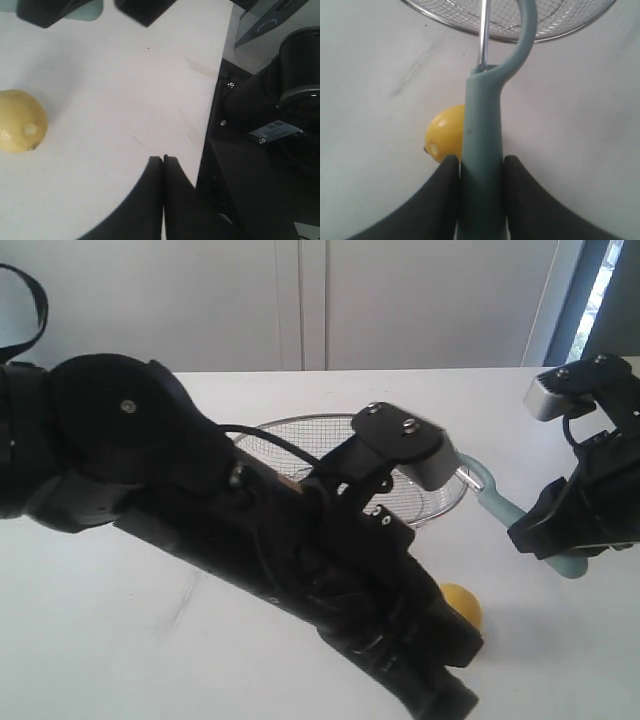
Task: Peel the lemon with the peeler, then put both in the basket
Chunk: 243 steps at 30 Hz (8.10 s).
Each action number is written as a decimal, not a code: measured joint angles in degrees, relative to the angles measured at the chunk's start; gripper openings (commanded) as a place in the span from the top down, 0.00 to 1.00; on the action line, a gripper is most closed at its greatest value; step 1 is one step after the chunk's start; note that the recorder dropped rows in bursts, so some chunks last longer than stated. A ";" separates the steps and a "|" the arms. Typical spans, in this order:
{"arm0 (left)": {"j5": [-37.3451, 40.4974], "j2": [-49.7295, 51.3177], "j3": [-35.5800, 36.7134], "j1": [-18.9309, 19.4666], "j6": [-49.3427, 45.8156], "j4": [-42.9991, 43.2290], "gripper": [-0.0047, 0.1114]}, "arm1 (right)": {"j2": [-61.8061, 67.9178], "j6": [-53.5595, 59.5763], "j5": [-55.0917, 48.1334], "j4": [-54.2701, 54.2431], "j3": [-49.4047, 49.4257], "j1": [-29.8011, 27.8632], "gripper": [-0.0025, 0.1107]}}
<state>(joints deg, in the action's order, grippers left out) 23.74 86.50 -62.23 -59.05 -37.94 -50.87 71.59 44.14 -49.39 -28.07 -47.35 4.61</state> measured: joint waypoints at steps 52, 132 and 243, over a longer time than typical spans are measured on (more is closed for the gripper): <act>-10.78 27.72 -19.33 -1.89 40.40 39.55 0.18 | -9.96 -27.59 0.10 14.87 -3.32 -0.27 0.98; -24.41 -27.65 28.40 19.61 31.44 50.87 0.96 | 1.40 -14.14 6.72 -13.05 -3.32 -0.27 0.98; -27.62 -31.41 27.93 18.56 28.66 51.84 0.96 | 15.55 8.98 9.43 -55.14 -3.32 30.03 0.98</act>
<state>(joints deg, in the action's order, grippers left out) -3.88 55.08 -34.30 -40.49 -9.28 0.97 87.15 53.11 -39.96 -83.21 -50.67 34.64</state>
